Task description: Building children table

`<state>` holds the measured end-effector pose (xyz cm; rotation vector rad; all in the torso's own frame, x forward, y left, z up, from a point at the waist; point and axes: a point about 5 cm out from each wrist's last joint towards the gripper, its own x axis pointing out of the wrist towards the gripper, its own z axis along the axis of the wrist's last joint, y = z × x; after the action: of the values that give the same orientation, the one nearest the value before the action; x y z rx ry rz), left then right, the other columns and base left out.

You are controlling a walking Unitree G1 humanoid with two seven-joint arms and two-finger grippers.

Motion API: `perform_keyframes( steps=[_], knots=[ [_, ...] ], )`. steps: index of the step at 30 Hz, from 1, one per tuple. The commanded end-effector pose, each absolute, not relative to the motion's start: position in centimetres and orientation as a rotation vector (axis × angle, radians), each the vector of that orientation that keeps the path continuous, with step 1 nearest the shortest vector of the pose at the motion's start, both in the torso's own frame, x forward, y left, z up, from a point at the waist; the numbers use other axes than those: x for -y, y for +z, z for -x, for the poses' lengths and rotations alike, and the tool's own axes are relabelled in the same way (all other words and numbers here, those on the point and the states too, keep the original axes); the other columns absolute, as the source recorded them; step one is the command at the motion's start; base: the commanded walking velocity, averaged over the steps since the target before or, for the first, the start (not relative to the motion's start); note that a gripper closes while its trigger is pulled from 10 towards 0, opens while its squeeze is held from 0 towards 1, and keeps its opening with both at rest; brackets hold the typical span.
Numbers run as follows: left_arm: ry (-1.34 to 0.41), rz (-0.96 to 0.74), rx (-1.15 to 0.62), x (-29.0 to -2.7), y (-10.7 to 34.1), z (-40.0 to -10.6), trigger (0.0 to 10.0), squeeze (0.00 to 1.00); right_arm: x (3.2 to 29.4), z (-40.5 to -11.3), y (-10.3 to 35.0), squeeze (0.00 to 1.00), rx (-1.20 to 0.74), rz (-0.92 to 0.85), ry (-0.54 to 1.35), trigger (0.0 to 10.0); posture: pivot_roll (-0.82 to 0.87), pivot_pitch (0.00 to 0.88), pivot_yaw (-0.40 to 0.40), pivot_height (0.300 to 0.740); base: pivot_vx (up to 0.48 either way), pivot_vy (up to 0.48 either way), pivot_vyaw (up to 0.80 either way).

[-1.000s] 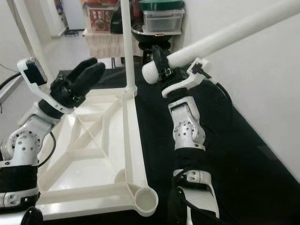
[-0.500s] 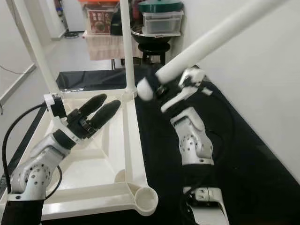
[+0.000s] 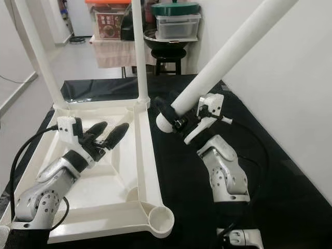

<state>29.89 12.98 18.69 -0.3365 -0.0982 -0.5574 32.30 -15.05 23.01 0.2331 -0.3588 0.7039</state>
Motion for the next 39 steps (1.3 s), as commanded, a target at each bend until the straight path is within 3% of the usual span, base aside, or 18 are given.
perform_keyframes(
  steps=[1, 5, 39],
  knots=[
    [-0.537, 0.309, 0.087, -13.1, 18.4, -30.2, 10.0, 0.0, 14.5, -32.0, 22.7, 0.0, 0.346, -0.203, 0.719, 10.0, -0.01, 0.0, 0.0, 0.74, 0.0, 0.0, 0.0],
    [-0.509, 0.265, 0.074, -13.0, 18.1, -30.3, 10.0, 0.0, 14.1, -31.9, 22.2, 0.0, 0.326, -0.195, 0.724, 10.0, -0.01, 0.0, -0.002, 0.74, -0.48, 0.0, 0.0],
    [-0.462, 0.174, 0.034, -12.9, 14.2, -29.3, 10.0, 0.0, 12.7, -32.3, 21.1, 0.0, 0.284, -0.155, 0.692, 10.0, -0.01, 0.0, -0.001, 0.74, 0.0, 0.0, 0.0]
  ],
)
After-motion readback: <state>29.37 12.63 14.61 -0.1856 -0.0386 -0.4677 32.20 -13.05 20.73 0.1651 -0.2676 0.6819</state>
